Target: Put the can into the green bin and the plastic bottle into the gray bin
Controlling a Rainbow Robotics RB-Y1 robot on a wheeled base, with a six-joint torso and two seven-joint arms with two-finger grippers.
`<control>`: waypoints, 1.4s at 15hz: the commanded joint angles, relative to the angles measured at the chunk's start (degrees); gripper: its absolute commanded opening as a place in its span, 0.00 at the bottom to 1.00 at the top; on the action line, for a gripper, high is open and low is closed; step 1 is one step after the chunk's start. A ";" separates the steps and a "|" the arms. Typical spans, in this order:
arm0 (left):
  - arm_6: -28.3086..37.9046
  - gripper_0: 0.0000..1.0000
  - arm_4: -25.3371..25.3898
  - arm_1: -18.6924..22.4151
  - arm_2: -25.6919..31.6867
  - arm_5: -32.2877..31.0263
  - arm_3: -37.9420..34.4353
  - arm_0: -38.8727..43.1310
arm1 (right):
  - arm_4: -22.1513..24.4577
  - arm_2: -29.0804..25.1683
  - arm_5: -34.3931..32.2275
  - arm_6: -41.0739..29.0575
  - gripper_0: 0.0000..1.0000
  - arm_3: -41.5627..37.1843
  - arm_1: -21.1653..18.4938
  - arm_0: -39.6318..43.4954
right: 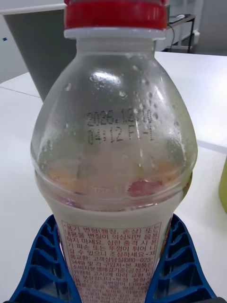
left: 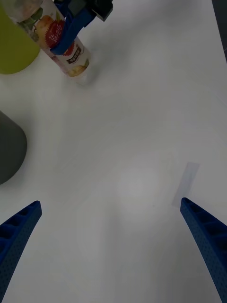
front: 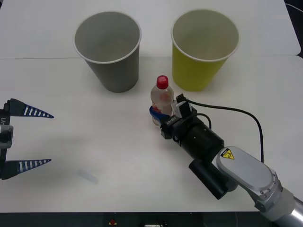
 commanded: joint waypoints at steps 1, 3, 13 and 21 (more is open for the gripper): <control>0.00 1.00 0.00 0.00 0.00 0.00 0.00 0.00 | -3.75 -1.17 -6.00 -0.25 0.00 -3.93 -4.39 1.49; 0.00 1.00 0.00 0.00 0.00 0.00 0.00 0.00 | -4.45 -3.63 -13.12 -1.05 0.00 -4.46 -6.67 1.66; 0.00 1.00 0.00 0.00 0.00 0.00 0.00 0.00 | 12.07 -17.08 -43.71 -26.89 0.00 -10.35 -11.42 1.31; 0.00 1.00 0.00 0.00 0.00 0.00 0.00 0.00 | 43.36 -31.93 -70.86 -63.36 0.00 -26.78 -4.74 -0.97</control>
